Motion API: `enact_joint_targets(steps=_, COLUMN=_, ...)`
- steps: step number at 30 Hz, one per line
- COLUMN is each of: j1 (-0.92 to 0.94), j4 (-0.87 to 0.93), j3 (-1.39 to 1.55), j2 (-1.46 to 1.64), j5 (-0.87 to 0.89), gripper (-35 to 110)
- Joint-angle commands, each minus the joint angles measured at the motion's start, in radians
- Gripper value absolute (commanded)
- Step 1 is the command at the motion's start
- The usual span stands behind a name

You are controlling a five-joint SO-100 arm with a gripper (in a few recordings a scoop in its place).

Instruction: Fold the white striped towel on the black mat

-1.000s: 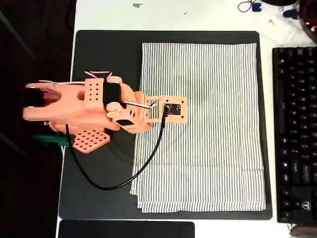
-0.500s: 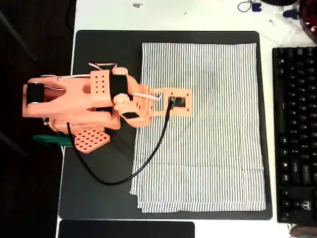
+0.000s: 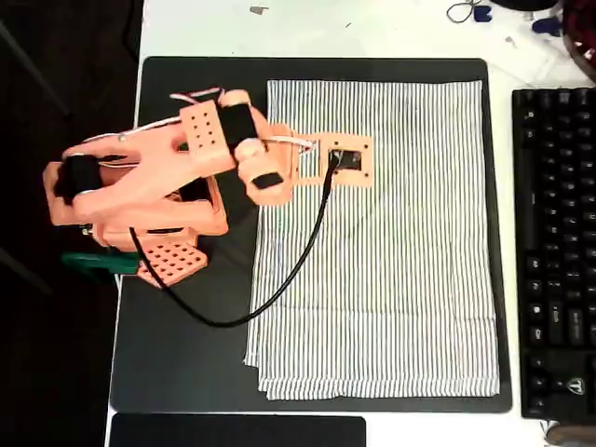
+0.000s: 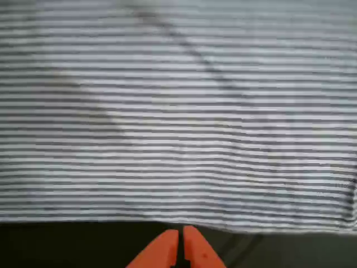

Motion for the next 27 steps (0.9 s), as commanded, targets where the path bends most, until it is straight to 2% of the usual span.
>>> enact_joint_targets(steps=1, j1=-0.057, j4=0.002, j3=-0.098, j2=-0.041, j5=0.011, gripper=0)
enact_joint_targets(steps=8, j1=-0.164, j4=-0.040, j3=-0.273, j2=-0.193, j5=-0.037, gripper=0)
enact_joint_targets(steps=27, j1=-0.333, j4=-0.213, j3=-0.742, j2=-0.805, j5=0.150, gripper=2)
